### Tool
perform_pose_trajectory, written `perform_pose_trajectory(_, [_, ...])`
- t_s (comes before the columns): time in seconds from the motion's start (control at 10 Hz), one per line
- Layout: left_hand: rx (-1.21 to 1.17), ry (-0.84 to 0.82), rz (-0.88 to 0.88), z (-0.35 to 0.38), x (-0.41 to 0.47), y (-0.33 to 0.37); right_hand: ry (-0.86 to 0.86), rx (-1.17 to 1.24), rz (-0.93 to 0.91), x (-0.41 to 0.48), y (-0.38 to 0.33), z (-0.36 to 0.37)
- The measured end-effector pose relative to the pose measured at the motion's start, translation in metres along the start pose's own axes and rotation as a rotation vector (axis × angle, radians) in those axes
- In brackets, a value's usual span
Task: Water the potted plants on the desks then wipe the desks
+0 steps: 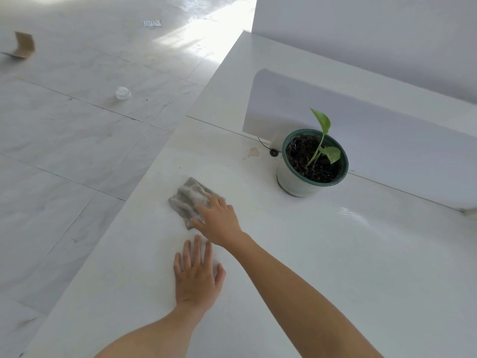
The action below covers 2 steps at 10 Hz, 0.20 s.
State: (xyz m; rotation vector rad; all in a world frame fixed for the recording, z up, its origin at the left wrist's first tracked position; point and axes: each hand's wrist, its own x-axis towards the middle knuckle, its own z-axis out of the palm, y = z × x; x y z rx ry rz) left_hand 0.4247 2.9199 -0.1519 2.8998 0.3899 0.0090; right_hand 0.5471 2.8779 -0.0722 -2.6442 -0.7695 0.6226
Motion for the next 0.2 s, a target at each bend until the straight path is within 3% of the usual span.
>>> perform_pose_trajectory(0.2, [-0.099,0.043,0.005,0.002,-0.003,0.001,0.100,0.168,0.073,-0.054,0.015,-0.042])
